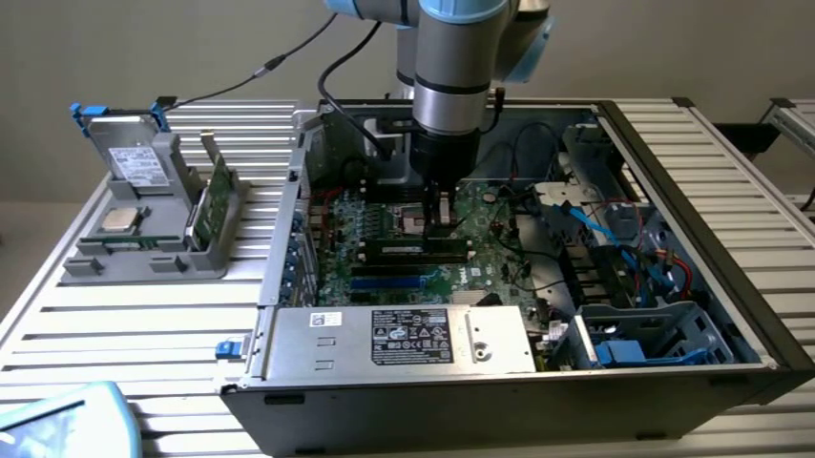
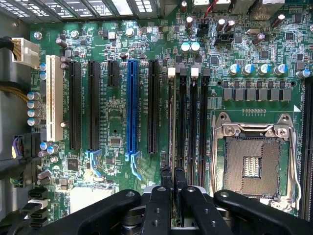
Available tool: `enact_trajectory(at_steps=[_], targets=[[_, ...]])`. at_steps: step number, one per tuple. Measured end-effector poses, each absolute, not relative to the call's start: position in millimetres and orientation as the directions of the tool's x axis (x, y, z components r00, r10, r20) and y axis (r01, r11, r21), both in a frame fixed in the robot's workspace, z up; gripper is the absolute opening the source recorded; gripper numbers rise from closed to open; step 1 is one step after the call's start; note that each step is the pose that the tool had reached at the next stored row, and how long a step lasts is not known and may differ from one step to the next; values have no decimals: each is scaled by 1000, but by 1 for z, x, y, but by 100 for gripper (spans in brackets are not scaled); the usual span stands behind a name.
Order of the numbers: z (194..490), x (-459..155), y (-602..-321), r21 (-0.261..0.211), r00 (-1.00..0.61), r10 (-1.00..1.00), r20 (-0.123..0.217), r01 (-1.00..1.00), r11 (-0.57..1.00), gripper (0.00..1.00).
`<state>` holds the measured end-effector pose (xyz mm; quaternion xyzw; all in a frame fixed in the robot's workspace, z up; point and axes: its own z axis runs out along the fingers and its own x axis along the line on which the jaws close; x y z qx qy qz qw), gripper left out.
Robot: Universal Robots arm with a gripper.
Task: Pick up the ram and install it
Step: 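Insert the ram into the slot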
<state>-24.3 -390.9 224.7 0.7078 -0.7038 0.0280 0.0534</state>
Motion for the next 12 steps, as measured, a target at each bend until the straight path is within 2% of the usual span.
enact_trajectory(at_steps=[12], targets=[[224,-24,-391,36,9,-993,115,-999,-5,13]])
